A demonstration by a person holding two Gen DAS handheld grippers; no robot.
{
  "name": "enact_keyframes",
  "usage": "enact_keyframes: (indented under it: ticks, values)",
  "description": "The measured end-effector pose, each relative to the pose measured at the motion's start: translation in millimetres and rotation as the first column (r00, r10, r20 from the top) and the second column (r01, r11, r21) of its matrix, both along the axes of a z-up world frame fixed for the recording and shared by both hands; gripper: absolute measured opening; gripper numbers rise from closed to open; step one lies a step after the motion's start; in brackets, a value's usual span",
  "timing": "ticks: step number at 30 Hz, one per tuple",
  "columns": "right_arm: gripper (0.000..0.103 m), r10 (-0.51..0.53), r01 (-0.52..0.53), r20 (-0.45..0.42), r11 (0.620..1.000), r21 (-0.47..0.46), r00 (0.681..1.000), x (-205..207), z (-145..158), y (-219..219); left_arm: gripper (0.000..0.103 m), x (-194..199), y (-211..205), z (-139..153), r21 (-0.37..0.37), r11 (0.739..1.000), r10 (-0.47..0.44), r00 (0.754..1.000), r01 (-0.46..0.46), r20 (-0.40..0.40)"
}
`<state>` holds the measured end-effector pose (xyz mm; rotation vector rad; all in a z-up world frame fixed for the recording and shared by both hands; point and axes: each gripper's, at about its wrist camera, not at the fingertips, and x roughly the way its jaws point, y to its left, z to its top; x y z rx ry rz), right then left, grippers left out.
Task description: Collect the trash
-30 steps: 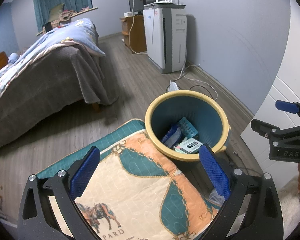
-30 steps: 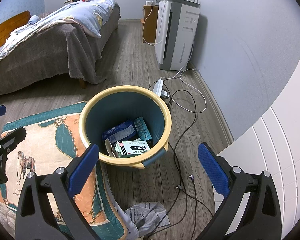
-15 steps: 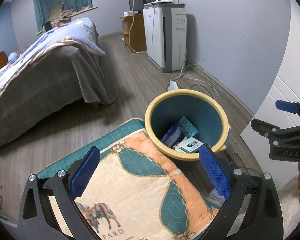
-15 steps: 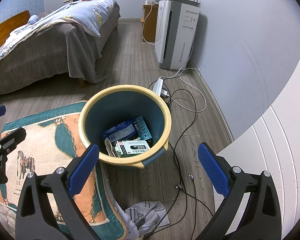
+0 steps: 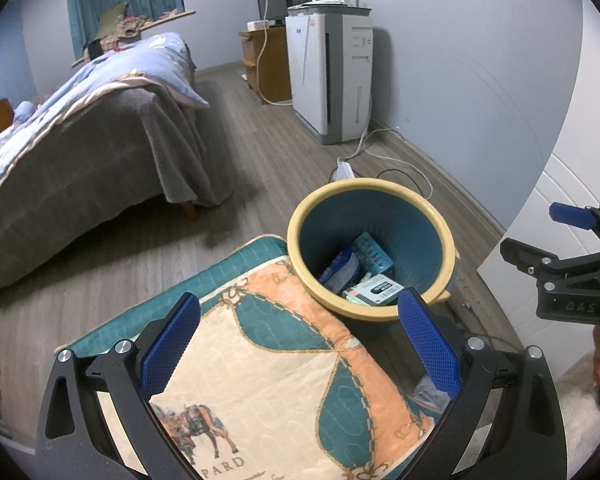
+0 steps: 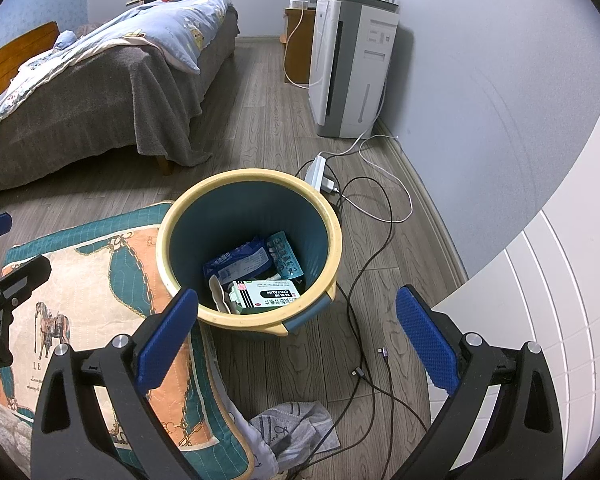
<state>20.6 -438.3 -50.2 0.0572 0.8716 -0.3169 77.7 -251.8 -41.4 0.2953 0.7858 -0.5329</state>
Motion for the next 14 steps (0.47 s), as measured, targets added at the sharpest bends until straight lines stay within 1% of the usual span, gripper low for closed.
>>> enact_keyframes:
  ticks: [4, 6, 10, 14]
  values:
    - [0.097, -0.007, 0.007, -0.002, 1.000, 0.005, 1.000, -2, -3, 0, 0.098, -3, -2, -6, 0.025, 0.999, -0.020, 1.000, 0.021, -0.022]
    - [0.097, -0.012, 0.012, -0.001, 1.000, 0.005, 1.000, -2, -3, 0, 0.098, -1, -4, -7, 0.040, 0.999, -0.012, 0.999, 0.014, -0.032]
    - [0.097, -0.041, 0.041, -0.007, 0.999, 0.016, 0.999, -2, 0, -3, 0.098, 4, 1, -1, 0.031, 1.000, 0.007, 0.999, -0.006, -0.034]
    - [0.097, -0.109, 0.109, -0.044, 0.994, 0.007, 0.993, 7, -5, -4, 0.098, 3, 12, 10, 0.029, 0.999, 0.029, 1.000, -0.029, -0.002]
